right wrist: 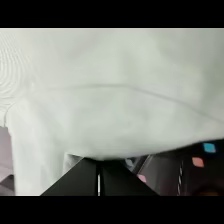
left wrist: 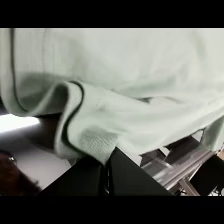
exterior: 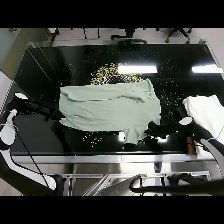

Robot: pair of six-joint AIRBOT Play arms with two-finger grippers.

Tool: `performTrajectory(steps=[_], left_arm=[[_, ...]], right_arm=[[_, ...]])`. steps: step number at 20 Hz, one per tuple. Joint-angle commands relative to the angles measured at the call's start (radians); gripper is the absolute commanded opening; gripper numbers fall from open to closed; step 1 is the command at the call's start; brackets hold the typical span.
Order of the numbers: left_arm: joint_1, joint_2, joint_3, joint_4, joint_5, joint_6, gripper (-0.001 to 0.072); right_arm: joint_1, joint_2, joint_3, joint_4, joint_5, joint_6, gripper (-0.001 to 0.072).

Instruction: Fold the shirts.

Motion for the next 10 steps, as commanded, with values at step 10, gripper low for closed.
performTrajectory(steps=[10], left_arm=[[0.003,0.344,-0.318,0.243,-0.06,-0.09,0.0013]], right_arm=[[-0.317,0.51,0.023,-0.292,0.462,0.151,0.0016]])
